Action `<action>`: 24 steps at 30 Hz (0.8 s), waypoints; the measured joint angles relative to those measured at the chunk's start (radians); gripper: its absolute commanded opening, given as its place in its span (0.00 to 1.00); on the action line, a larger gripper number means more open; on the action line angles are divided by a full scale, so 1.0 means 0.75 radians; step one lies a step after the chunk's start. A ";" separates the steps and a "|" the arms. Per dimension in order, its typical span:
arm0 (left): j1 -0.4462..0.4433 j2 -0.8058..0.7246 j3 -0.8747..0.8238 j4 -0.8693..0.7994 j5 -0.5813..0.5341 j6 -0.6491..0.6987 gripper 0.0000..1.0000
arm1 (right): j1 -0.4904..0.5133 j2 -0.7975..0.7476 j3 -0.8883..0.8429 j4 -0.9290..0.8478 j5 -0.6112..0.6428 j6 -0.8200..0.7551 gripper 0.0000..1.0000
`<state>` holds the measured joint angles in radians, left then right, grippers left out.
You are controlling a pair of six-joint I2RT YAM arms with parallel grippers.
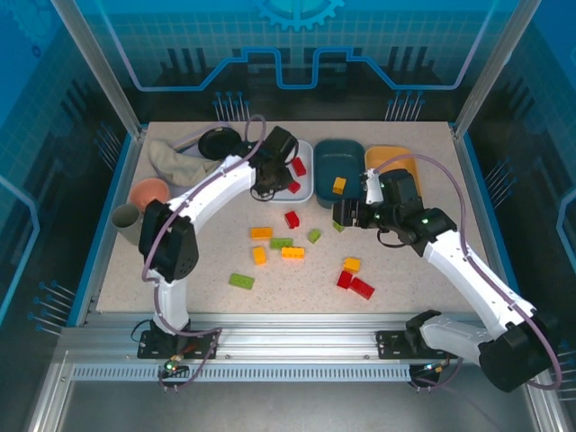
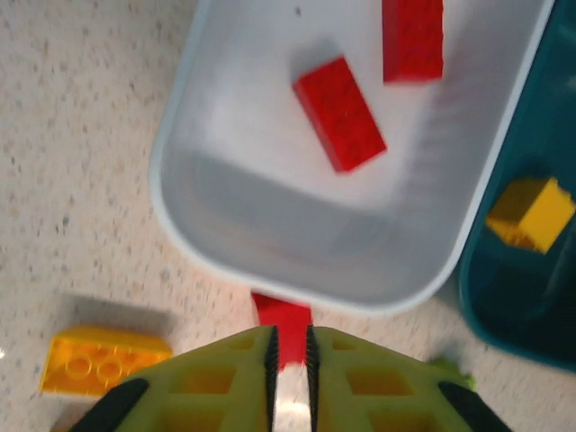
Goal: Sort the legos into containers by color
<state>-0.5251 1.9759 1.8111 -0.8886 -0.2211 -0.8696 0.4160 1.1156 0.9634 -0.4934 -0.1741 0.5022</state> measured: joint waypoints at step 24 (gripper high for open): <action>-0.112 0.181 -0.208 0.113 0.127 -0.141 0.75 | 0.004 -0.012 -0.072 0.011 0.002 0.040 0.73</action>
<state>-0.6090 2.1113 1.6550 -0.8036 -0.1257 -0.9752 0.4191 1.1069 0.9092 -0.4850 -0.1726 0.5323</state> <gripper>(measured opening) 0.773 0.731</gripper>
